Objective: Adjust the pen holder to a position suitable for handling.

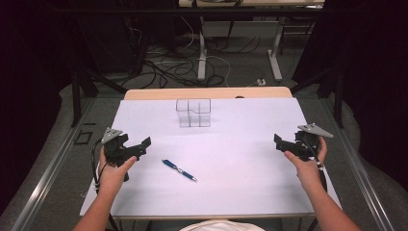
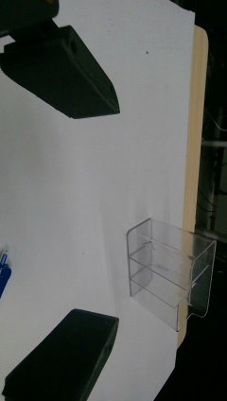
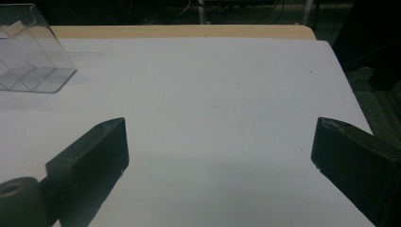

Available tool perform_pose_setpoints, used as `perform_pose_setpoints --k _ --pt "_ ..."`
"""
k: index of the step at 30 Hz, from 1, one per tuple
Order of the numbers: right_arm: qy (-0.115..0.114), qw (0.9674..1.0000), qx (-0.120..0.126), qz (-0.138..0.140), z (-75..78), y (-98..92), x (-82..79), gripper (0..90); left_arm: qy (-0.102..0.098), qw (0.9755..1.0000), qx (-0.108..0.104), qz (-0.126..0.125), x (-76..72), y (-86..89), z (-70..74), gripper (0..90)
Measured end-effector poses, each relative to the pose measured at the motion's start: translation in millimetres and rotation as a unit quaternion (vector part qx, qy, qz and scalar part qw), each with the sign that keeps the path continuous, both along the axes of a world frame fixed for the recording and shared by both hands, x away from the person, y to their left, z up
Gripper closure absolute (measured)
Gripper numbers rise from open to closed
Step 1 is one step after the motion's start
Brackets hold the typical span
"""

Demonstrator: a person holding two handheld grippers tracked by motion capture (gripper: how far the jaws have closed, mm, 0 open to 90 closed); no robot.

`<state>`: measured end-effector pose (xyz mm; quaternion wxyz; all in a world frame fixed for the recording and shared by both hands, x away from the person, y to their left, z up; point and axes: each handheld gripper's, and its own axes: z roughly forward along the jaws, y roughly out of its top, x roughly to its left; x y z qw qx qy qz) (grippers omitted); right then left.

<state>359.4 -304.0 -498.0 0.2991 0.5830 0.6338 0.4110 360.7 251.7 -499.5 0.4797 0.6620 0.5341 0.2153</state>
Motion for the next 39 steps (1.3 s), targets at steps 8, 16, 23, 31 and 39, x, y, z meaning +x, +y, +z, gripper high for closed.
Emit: perform_pose_setpoints --k 8,16,23,31,39 --pt "-0.004 0.9999 -0.004 0.016 0.1 6.3 -2.1 5.6 -0.013 0.9999 -0.008 -0.004 5.4 -10.9 18.2 5.6" --pt "-0.022 0.999 -0.012 0.037 3.4 11.0 -4.1 6.0 -0.014 0.9998 -0.01 0.006 21.0 -24.4 38.3 16.5" --pt "-0.036 0.9986 -0.027 0.029 4.9 10.6 -5.1 6.6 -0.004 1.0 -0.005 0.005 39.2 -40.5 57.1 23.5" --pt "-0.032 0.9987 -0.021 0.032 4.7 11.2 -5.6 6.7 0.003 1.0 0.004 0.003 59.3 -51.4 76.0 27.3" --pt "-0.031 0.9991 -0.012 0.027 4.6 9.5 -6.0 9.1 0.02 0.9996 0.018 0.004 80.3 -63.8 89.2 30.7"
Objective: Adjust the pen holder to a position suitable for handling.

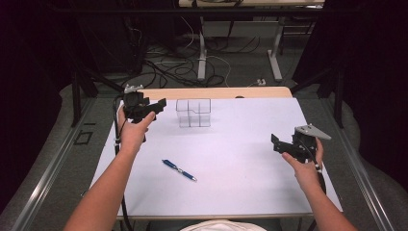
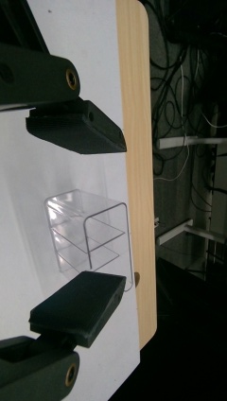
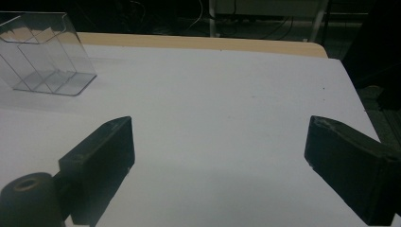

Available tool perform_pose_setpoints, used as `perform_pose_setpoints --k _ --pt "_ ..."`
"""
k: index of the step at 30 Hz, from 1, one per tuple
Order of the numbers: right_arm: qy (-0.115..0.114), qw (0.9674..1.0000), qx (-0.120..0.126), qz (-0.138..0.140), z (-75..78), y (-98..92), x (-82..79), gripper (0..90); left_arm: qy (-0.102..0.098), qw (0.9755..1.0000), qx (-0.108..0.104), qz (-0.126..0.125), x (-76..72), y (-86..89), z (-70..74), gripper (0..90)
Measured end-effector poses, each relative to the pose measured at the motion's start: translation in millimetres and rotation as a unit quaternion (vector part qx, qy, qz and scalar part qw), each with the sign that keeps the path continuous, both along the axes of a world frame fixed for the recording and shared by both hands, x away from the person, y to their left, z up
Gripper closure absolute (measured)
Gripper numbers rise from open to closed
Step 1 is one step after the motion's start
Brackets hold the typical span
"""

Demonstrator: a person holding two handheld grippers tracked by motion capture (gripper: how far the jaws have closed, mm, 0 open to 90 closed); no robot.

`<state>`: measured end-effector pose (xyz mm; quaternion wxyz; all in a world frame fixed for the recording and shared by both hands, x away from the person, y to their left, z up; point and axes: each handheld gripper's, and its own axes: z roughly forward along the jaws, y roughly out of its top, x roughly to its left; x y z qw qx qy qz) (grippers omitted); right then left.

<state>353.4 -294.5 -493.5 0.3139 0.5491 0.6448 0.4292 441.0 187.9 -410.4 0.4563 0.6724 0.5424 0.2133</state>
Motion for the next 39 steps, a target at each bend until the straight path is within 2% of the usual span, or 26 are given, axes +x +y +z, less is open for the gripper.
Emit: perform_pose_setpoints --k 3,8,9,14,16,17,18,19,20,22,27,28,30,39 --pt "0.003 1.0 0.0 0.002 -0.5 -0.1 0.3 9.3 -0.005 0.9999 0.009 0.0 8.0 -6.2 5.2 31.4" --pt "0.0 1.0 0.004 0.003 -1.2 1.2 0.2 10.0 0.003 0.9996 0.025 0.008 20.6 -14.9 11.8 36.5" --pt "-0.002 1.0 0.005 0.005 -1.5 1.4 0.5 10.1 0.011 0.9996 0.024 0.009 25.7 -17.4 13.2 36.8" --pt "0.007 0.9999 0.01 0.006 -1.7 0.9 0.1 10.8 0.02 0.9994 0.025 0.016 36.0 -22.6 12.9 39.7" --pt "0.009 0.9999 0.011 0.005 -1.5 0.7 -0.1 11.0 0.03 0.999 0.028 0.017 41.1 -25.0 12.5 40.0" --pt "0.006 0.9998 0.014 0.009 -1.8 -0.2 0.1 11.6 0.037 0.9988 0.029 0.016 43.5 -26.0 12.2 40.8" --pt "-0.009 0.9998 0.019 0.002 -3.6 0.8 1.9 11.9 0.041 0.9988 0.025 0.013 45.9 -26.8 11.5 41.1" --pt "-0.009 0.9998 0.019 0.002 -3.6 0.8 1.9 11.9 0.041 0.9989 0.018 0.01 48.2 -28.4 10.6 41.1" --pt "0.006 0.9998 0.014 0.009 -2.0 -1.1 0.5 12.1 0.046 0.9988 0.017 0.009 50.1 -29.8 10.3 41.7" --pt "0.006 0.9998 0.017 0.012 -2.6 -1.8 1.1 12.3 0.054 0.9984 0.016 0.008 54.4 -32.8 8.7 44.3" --pt "0.008 0.9997 0.024 0.007 -2.5 -2.3 0.8 12.5 0.091 0.9957 0.02 0.005 67.2 -43.7 0.6 47.6" --pt "0.009 0.9997 0.023 0.009 -2.3 -3.3 0.8 12.7 0.091 0.9957 0.02 0.005 67.2 -43.7 0.6 49.0" --pt "0.01 0.9994 0.031 0.007 -3.0 -3.1 1.3 12.9 0.103 0.9943 0.023 0.01 71.7 -46.3 -2.1 51.3" --pt "0.014 0.9992 0.037 0.006 -4.5 -4.1 2.8 13.5 0.137 0.9897 0.036 0.02 85.9 -50.9 -20.5 57.3"
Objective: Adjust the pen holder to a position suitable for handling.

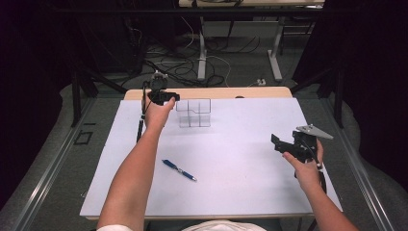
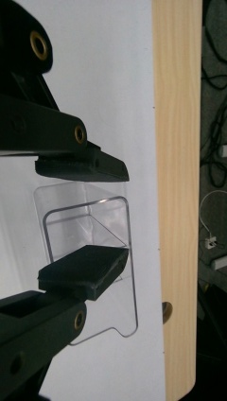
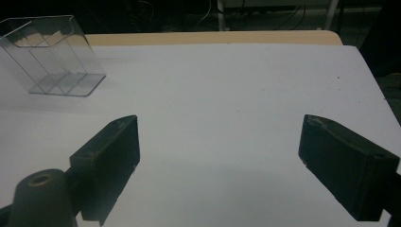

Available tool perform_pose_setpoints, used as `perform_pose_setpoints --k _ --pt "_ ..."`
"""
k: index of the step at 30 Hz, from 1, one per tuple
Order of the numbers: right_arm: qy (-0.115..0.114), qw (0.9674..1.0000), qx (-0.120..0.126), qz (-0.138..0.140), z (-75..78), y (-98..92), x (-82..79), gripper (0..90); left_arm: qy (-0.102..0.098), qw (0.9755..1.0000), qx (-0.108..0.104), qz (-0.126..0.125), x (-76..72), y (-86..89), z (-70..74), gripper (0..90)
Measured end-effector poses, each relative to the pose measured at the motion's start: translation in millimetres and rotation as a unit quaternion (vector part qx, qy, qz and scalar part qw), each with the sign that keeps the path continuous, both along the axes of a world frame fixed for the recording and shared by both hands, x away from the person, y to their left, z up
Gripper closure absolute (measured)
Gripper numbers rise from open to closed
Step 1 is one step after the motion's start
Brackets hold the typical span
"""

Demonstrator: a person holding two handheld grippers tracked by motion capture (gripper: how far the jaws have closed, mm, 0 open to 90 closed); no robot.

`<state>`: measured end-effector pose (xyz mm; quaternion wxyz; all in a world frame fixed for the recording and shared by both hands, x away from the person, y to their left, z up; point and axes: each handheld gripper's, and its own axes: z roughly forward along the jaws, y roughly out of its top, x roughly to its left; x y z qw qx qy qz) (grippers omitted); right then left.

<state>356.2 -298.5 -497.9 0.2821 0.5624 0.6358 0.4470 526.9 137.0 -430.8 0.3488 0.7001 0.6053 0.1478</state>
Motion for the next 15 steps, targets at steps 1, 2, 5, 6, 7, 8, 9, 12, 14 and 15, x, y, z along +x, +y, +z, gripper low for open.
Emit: perform_pose_setpoints --k 1,2,5,6,7,8,9,12,14,15 --pt "0.002 1.0 0.002 0.002 0.0 -0.1 -0.1 13.9 0.001 1.0 -0.001 0.001 0.9 0.0 -1.7 58.2" --pt "0.002 1.0 0.002 0.002 0.0 -0.1 -0.1 13.9 0.005 1.0 -0.001 0.002 1.5 0.2 -2.9 58.2" --pt "0.005 1.0 -0.003 0.004 -0.7 -0.1 0.1 14.1 0.013 0.9999 0.002 0.006 4.1 0.2 -7.1 61.3" --pt "0.006 1.0 -0.003 0.005 -0.7 0.2 0.1 14.1 0.015 0.9999 0.001 0.004 5.1 0.2 -8.7 62.0" --pt "0.009 1.0 0.001 0.003 -0.5 1.2 -0.4 14.1 0.018 0.9998 0.0 0.007 6.0 -0.7 -10.2 62.8" --pt "0.009 1.0 0.001 0.003 -0.5 1.2 -0.4 14.1 0.022 0.9997 0.002 0.006 6.9 -0.9 -11.2 62.8" --pt "0.008 1.0 0.001 0.005 -0.6 1.2 -0.4 14.5 0.022 0.9997 -0.001 0.008 7.9 -1.9 -12.8 64.4" --pt "0.008 0.9999 0.004 0.006 -1.5 1.2 0.1 14.6 0.031 0.9994 -0.006 0.01 10.6 -3.3 -17.2 66.1" --pt "0.009 0.9999 0.005 0.007 -1.7 0.8 0.1 14.6 0.036 0.9993 -0.004 0.009 11.9 -5.3 -19.7 66.6" --pt "0.004 1.0 0.006 0.001 -2.5 1.4 0.7 14.6 0.037 0.9993 -0.001 0.01 12.5 -6.6 -21.0 67.1"
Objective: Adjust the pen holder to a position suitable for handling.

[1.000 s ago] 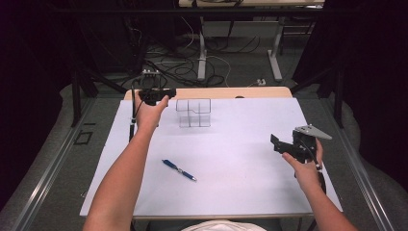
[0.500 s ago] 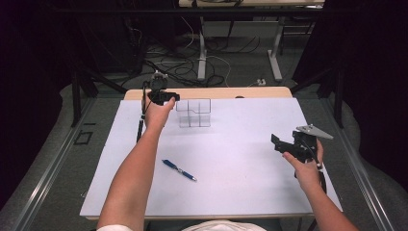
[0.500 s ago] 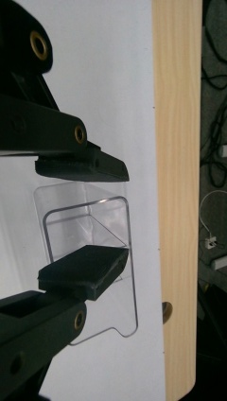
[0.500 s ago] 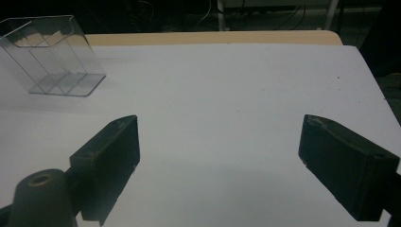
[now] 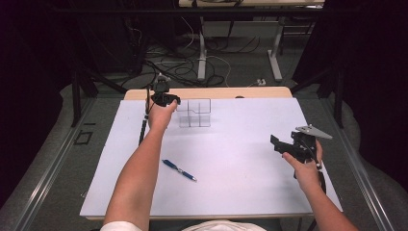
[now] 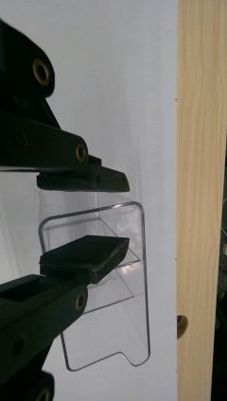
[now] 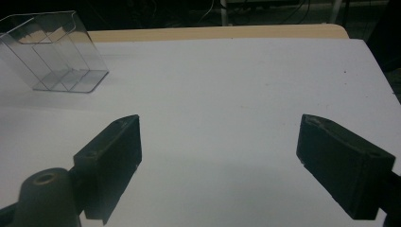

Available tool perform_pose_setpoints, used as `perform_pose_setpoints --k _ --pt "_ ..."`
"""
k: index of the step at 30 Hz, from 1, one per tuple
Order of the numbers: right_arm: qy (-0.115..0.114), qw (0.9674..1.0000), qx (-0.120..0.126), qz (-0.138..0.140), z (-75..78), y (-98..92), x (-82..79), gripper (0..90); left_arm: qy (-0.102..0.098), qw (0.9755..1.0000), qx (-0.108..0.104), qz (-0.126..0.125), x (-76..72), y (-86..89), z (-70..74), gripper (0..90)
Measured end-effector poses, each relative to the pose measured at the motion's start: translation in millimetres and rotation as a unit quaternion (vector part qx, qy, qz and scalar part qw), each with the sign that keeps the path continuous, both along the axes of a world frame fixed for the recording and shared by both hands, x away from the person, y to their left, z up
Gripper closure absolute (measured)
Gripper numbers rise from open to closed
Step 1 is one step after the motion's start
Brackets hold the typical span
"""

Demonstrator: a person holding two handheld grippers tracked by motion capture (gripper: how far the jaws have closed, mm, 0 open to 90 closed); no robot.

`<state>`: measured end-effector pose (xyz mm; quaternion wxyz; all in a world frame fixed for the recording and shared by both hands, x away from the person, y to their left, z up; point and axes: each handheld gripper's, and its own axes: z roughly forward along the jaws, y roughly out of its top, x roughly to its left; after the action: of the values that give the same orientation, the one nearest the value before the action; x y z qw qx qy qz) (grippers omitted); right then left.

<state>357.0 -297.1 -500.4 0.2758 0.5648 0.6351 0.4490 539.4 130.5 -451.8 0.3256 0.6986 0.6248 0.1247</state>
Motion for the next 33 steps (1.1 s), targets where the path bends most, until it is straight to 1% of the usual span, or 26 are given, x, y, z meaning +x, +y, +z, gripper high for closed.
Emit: perform_pose_setpoints --k 1,3,5,7,10,11,14,15,19,21,26,28,29,31,32,33 --pt "0.007 1.0 -0.004 0.005 0.8 -1.3 -0.6 14.6 0.005 1.0 0.003 -0.002 0.2 -0.6 -0.5 67.3" --pt "0.01 0.9999 -0.001 0.006 0.4 -1.2 -0.5 14.7 0.006 1.0 0.005 -0.003 0.5 -1.7 -1.4 68.7" --pt "0.01 0.9999 -0.003 0.008 0.3 -1.6 -0.3 14.7 0.008 0.9999 0.009 -0.002 0.5 -2.3 -2.3 69.7" --pt "0.012 0.9999 0.0 0.008 0.3 -0.5 -0.6 14.7 0.014 0.9998 0.016 0.0 0.7 -2.6 -3.0 70.9" --pt "0.012 0.9998 -0.004 0.013 0.4 -0.9 -0.5 14.8 0.014 0.9998 0.013 0.005 1.1 -2.5 -5.9 72.9" --pt "0.012 0.9998 -0.004 0.013 0.4 -0.9 -0.5 14.8 0.018 0.9998 0.011 0.006 1.1 -2.0 -6.5 72.9" --pt "0.012 0.9998 0.001 0.013 0.4 0.3 -0.7 14.9 0.022 0.9997 0.008 0.012 1.5 -1.6 -9.4 75.2" --pt "0.008 0.9998 -0.001 0.017 0.2 -0.4 -0.2 14.9 0.023 0.9996 0.005 0.013 1.7 -1.6 -10.2 75.4" --pt "0.015 0.9997 0.001 0.017 0.2 0.0 -0.5 14.9 0.03 0.9994 0.008 0.012 2.4 -2.7 -13.8 77.4" --pt "0.013 0.9997 0.004 0.018 -0.6 -0.1 0.0 14.9 0.034 0.9993 0.009 0.01 2.5 -3.0 -15.0 78.7" --pt "0.015 0.9997 -0.001 0.018 -0.9 -1.2 0.3 14.9 0.034 0.9993 0.002 0.015 3.0 -4.4 -16.5 81.4" --pt "0.017 0.9997 0.005 0.017 -1.3 -0.3 0.2 14.9 0.036 0.9992 0.005 0.014 2.8 -5.2 -16.1 83.1" --pt "0.017 0.9997 0.005 0.018 -1.4 -0.4 0.3 14.9 0.034 0.9993 0.007 0.015 2.7 -5.7 -16.4 83.2" --pt "0.017 0.9997 0.006 0.018 -1.4 -0.1 0.3 14.9 0.036 0.9992 0.007 0.016 2.6 -5.6 -16.1 83.5" --pt "0.014 0.9997 0.001 0.021 -1.6 -0.7 0.7 14.9 0.036 0.9992 0.006 0.018 2.7 -5.9 -16.0 83.7" --pt "0.014 0.9997 0.001 0.022 -1.6 -0.5 0.7 14.9 0.034 0.9992 0.006 0.021 2.7 -6.4 -16.2 83.8"
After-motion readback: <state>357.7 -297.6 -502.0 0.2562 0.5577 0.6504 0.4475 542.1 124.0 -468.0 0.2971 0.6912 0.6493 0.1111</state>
